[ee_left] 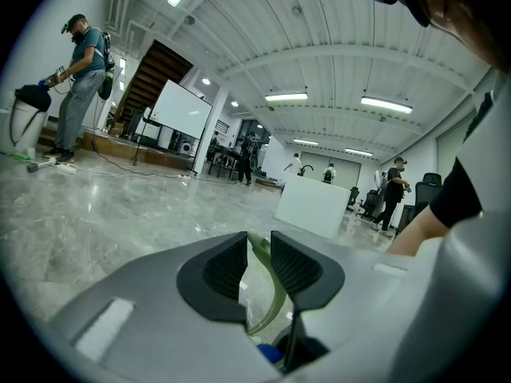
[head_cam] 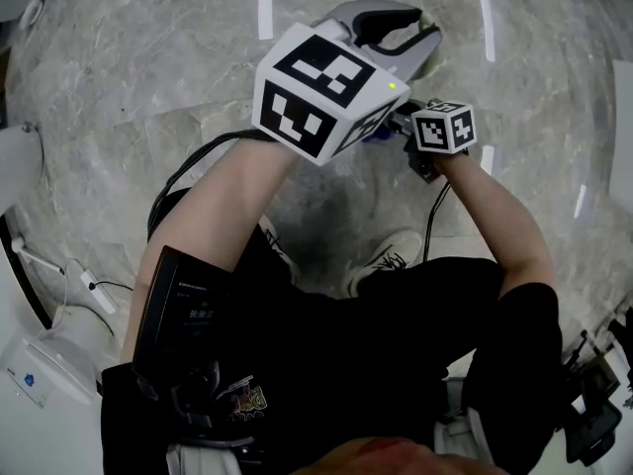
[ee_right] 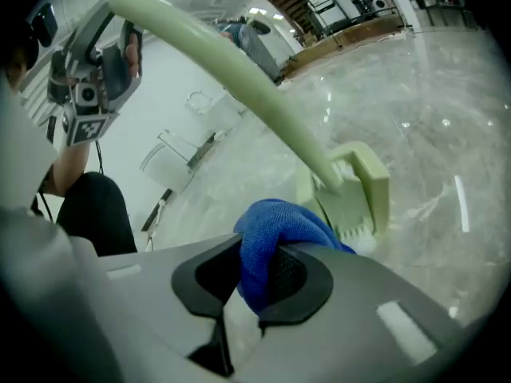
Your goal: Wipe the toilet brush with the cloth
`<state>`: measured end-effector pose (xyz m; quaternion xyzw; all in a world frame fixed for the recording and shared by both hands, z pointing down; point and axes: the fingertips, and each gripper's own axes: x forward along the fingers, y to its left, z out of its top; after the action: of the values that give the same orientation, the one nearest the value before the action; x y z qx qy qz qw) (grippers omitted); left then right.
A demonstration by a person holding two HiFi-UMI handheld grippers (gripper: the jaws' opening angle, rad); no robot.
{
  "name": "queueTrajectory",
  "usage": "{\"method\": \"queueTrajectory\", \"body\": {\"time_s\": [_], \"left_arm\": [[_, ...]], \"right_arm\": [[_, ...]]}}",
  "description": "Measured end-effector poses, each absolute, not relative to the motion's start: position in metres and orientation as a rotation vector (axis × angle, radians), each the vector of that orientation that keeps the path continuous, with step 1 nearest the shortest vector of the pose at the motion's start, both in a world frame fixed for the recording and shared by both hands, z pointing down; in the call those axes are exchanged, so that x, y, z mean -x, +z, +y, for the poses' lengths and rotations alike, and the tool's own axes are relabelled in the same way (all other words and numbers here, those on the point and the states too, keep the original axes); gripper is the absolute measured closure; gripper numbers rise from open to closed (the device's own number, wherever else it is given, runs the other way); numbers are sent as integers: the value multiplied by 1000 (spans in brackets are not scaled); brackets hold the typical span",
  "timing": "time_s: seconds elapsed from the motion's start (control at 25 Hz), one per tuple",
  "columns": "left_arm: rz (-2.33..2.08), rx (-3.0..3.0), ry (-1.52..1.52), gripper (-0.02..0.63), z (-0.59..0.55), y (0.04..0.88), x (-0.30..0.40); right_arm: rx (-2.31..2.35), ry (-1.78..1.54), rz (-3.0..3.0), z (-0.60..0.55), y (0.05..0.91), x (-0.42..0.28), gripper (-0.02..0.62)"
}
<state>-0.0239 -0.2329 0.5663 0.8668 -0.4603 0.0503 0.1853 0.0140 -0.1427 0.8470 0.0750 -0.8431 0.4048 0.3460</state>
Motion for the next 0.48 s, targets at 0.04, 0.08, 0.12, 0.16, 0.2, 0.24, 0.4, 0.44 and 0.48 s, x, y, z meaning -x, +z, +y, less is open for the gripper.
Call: {"method": "queueTrajectory", "body": {"time_s": [0.04, 0.08, 0.12, 0.16, 0.2, 0.24, 0.4, 0.44, 0.48], "left_arm": [[-1299, -2444, 142, 494, -233, 566, 24], [-1300, -2445, 141, 494, -233, 565, 24], [-1300, -2445, 139, 494, -233, 565, 23], [-1296, -2445, 139, 494, -232, 565, 23], [-1293, -2446, 140, 494, -232, 565, 23], [-1291, -2446, 142, 494, -232, 565, 23], [-1289, -2451, 142, 494, -231, 564, 24], [-1291, -2451, 143, 494, -231, 564, 25], [-1292, -2451, 145, 494, -231, 564, 25]], "right_arm": [[-183, 1035, -2133, -136, 858, -35, 535], [-195, 1022, -2076, -132, 869, -60, 535], [-233, 1008, -2018, -132, 880, -87, 535], [-294, 994, -1963, -138, 891, -113, 535], [-373, 981, -1917, -148, 900, -138, 535], [-461, 973, -1886, -163, 906, -157, 535], [-664, 917, -1958, -242, 896, -152, 535], [-673, 887, -1992, -259, 890, -137, 535], [-687, 860, -2022, -274, 885, -121, 535]]}}
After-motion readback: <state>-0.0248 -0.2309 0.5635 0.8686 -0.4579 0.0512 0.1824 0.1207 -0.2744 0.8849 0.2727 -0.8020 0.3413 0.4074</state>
